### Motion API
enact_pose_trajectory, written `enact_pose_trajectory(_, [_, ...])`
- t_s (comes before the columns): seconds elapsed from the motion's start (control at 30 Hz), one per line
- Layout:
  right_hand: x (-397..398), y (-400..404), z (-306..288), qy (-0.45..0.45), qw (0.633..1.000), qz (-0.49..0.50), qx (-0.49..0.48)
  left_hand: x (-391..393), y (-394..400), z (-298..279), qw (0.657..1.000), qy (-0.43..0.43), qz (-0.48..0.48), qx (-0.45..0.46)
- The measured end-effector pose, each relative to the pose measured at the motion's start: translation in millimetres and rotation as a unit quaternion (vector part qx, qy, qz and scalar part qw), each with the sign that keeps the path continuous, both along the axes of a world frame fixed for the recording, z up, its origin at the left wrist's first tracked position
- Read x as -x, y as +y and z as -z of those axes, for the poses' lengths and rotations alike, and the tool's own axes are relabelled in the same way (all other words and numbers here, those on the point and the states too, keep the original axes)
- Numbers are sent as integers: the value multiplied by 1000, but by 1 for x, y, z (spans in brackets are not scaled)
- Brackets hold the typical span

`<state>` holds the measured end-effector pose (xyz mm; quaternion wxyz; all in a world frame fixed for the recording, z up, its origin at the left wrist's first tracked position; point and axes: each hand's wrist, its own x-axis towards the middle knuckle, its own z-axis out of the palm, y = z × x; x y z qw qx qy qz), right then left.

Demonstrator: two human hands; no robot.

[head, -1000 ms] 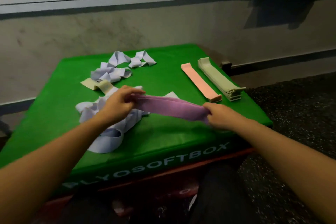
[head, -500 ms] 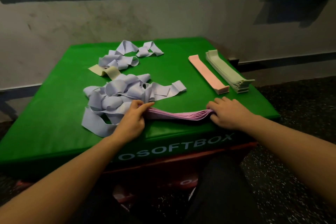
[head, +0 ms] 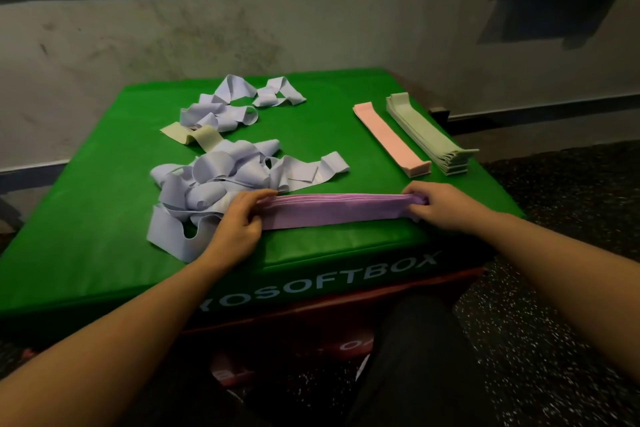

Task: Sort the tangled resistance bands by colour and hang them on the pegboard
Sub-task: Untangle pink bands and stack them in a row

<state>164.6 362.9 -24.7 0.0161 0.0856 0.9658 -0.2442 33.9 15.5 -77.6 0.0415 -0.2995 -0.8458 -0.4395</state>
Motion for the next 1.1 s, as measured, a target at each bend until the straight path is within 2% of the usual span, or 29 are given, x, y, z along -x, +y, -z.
enact_pose_trajectory(0.2, [-11,-1,7,-11,999,-15,26,5,18,-34,995,-31,-30,-90])
enact_pose_trajectory(0.33, [-20,0,6,21,993,1,113,24,41,-69,990,-51,-55,-118])
enact_pose_trajectory(0.5, [-22,-3,0,71,972,-16,225,75,79,-96,991,-106,-59,-63])
enact_pose_trajectory(0.63, [-18,-7,-6,60,970,-7,237,109,123,-107,996,-66,-55,-18])
enact_pose_trajectory(0.7, [-16,-4,-7,28,969,-21,245,124,145,-110,997,-43,-63,18])
enact_pose_trajectory(0.8, [-8,-2,-1,-14,972,-50,228,147,175,-110,996,-23,-61,59])
enact_pose_trajectory(0.93, [17,1,13,78,989,-22,123,177,209,-101,994,1,-46,97])
enact_pose_trajectory(1.1, [51,16,16,146,987,-61,26,213,245,-92,993,-16,-32,108])
